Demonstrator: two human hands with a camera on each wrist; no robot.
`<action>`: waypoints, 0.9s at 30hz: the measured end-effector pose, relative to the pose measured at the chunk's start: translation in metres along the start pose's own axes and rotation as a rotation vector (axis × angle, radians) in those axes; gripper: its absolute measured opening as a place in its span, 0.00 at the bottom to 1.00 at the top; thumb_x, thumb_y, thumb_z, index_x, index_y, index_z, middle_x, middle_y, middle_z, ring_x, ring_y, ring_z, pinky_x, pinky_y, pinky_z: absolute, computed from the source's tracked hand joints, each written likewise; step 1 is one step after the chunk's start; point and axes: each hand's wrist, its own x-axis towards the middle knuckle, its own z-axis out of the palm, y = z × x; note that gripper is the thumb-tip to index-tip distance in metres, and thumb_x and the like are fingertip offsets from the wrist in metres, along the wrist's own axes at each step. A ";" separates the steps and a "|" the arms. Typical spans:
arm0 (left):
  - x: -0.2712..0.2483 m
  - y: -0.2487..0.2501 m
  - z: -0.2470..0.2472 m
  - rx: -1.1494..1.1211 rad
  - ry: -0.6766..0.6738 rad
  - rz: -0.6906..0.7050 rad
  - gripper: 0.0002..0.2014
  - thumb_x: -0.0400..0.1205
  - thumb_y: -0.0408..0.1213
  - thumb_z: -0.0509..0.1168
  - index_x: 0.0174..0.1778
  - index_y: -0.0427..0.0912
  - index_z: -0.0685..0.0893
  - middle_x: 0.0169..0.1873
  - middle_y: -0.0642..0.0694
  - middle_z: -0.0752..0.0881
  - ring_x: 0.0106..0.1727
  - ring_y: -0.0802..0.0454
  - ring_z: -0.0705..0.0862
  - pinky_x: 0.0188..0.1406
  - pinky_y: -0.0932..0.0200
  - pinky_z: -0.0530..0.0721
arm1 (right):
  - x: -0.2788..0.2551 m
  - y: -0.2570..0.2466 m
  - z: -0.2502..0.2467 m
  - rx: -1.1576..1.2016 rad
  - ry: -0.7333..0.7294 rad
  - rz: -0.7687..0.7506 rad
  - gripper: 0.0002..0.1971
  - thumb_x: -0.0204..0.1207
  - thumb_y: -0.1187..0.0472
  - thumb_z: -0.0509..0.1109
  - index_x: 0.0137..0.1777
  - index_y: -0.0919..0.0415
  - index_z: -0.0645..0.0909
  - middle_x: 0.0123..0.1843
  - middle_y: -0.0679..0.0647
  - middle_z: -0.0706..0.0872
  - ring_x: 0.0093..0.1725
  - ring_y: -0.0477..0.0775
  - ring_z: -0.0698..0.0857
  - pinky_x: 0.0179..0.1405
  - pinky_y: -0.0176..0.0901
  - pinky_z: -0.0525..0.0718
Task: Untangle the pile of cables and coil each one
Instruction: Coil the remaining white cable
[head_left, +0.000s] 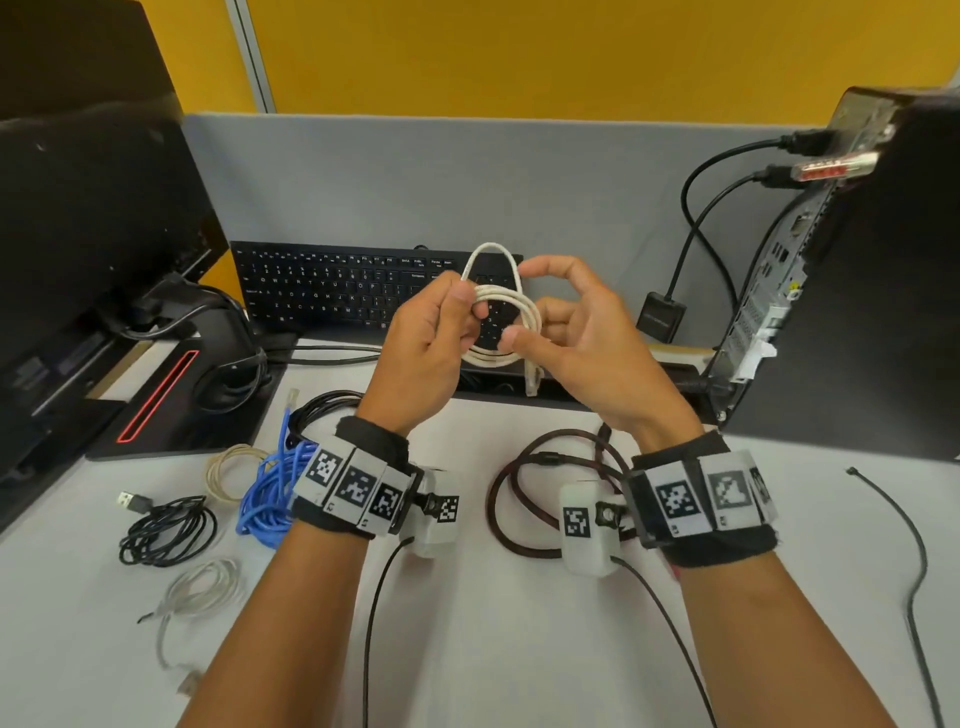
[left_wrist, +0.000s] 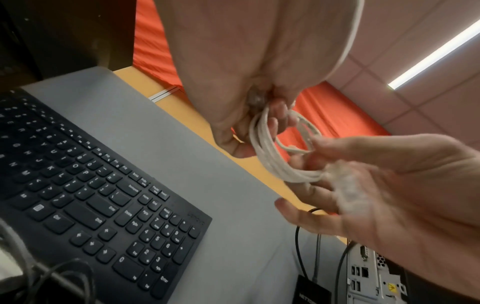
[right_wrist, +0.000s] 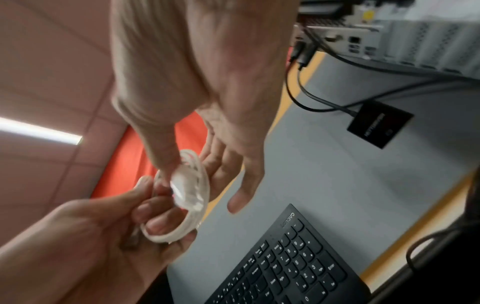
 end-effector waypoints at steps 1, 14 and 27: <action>0.000 -0.002 0.002 0.003 0.000 -0.025 0.17 0.92 0.41 0.50 0.44 0.38 0.78 0.33 0.49 0.75 0.34 0.50 0.71 0.34 0.51 0.74 | 0.000 0.001 0.002 -0.097 0.046 -0.003 0.27 0.77 0.71 0.77 0.73 0.55 0.75 0.49 0.65 0.90 0.48 0.61 0.93 0.52 0.60 0.92; 0.002 -0.015 -0.025 0.191 0.162 -0.183 0.19 0.92 0.45 0.52 0.47 0.37 0.82 0.28 0.53 0.73 0.32 0.54 0.71 0.36 0.51 0.73 | -0.002 0.005 -0.034 -0.717 0.237 -0.152 0.06 0.80 0.64 0.76 0.52 0.56 0.93 0.40 0.47 0.93 0.39 0.41 0.89 0.48 0.33 0.88; -0.003 0.001 -0.008 0.270 -0.231 -0.120 0.11 0.88 0.42 0.65 0.58 0.46 0.92 0.35 0.68 0.88 0.34 0.74 0.82 0.35 0.80 0.75 | -0.003 0.009 -0.050 -0.785 0.599 -0.566 0.06 0.81 0.65 0.75 0.51 0.67 0.92 0.45 0.58 0.93 0.42 0.58 0.90 0.45 0.61 0.89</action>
